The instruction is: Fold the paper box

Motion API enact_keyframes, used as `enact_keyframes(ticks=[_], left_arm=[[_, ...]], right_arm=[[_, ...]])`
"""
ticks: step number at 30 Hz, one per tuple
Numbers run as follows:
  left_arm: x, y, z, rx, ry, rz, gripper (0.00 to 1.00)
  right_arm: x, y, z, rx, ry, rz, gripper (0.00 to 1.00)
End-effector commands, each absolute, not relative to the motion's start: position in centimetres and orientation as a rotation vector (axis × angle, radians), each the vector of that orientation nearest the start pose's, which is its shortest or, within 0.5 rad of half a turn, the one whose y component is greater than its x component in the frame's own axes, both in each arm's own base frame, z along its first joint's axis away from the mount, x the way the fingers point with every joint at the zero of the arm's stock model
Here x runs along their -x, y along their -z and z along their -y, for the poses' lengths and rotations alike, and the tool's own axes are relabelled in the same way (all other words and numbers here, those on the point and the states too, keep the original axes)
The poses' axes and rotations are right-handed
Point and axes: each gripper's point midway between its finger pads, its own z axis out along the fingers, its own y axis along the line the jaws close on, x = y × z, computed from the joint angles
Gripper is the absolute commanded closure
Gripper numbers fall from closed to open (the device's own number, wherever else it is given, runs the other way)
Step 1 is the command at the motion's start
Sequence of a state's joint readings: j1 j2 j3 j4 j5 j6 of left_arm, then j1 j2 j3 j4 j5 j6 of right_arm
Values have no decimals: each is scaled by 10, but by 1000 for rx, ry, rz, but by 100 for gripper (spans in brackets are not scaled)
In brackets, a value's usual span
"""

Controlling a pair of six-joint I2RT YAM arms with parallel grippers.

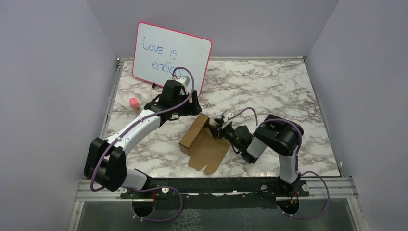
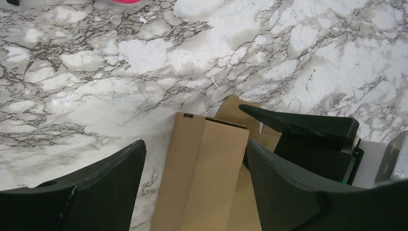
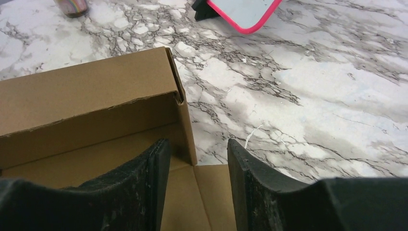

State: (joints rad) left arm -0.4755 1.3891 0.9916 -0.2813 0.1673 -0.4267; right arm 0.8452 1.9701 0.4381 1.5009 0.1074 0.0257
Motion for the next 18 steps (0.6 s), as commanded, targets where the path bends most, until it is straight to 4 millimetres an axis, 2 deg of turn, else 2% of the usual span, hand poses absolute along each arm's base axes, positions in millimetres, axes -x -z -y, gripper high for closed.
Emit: enact_keyframes(ticks=[1, 4, 8, 12, 18], left_arm=[[-315, -154, 210, -184, 609, -2332, 21], [-309, -155, 205, -198, 551, -2345, 21], [-306, -158, 213, -245, 502, -2338, 18], [-315, -149, 219, -194, 510, -2339, 17], [-331, -147, 230, -134, 554, -2281, 20]], right_arm=[[-307, -89, -313, 568, -563, -1437, 47], [-306, -92, -313, 579, -565, -1446, 44], [-307, -94, -313, 592, -568, -1441, 43], [-307, -90, -316, 612, -576, -1437, 44], [-307, -97, -311, 581, -586, -1419, 49]])
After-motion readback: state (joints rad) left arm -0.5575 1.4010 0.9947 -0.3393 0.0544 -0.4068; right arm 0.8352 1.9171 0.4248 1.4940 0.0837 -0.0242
